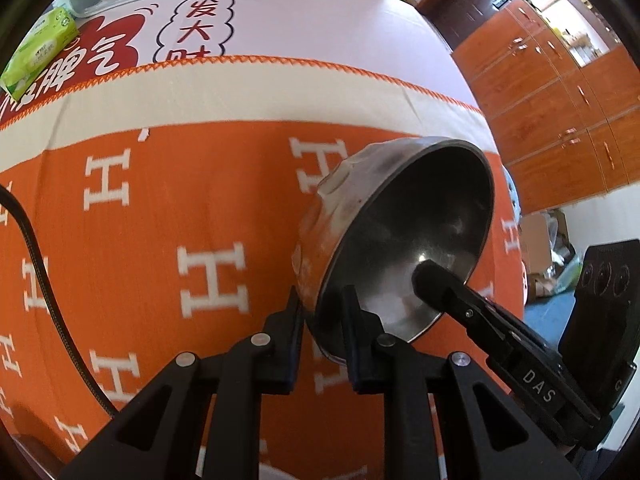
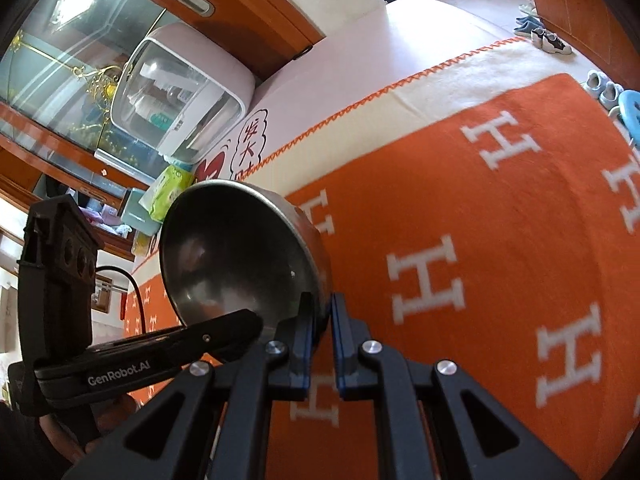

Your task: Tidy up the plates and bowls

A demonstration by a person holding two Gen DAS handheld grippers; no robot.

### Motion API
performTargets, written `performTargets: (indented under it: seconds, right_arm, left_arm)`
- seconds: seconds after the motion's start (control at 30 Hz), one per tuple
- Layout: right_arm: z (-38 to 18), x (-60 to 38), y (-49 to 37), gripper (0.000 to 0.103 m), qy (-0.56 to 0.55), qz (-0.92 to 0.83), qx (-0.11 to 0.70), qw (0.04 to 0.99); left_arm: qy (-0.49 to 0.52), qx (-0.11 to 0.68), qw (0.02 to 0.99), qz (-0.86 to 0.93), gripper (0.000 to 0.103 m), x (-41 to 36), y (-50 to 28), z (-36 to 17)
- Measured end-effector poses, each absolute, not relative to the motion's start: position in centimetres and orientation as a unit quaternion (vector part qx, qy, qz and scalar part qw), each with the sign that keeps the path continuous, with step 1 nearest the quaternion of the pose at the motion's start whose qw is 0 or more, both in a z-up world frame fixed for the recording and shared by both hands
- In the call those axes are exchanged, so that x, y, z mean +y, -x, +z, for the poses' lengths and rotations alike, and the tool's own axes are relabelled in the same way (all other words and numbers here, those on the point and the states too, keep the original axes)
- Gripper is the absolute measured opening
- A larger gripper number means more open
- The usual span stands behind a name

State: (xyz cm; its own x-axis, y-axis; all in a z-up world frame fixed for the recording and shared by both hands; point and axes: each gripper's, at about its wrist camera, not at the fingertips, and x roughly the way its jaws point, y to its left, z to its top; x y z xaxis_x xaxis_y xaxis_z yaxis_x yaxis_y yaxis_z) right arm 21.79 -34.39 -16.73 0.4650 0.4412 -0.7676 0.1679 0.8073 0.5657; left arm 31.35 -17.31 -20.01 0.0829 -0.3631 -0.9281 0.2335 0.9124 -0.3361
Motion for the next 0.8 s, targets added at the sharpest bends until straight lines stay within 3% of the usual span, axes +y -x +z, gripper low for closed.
performTargets:
  seconds: [0.8]
  right_arm:
    - [-10.4,-31.6,-13.0,0.010,-0.221,0.072,0.497,0.836]
  left_arm:
    - [0.038,0.608,0.759,-0.232,0.017,-16.1,-20.3,-13.9]
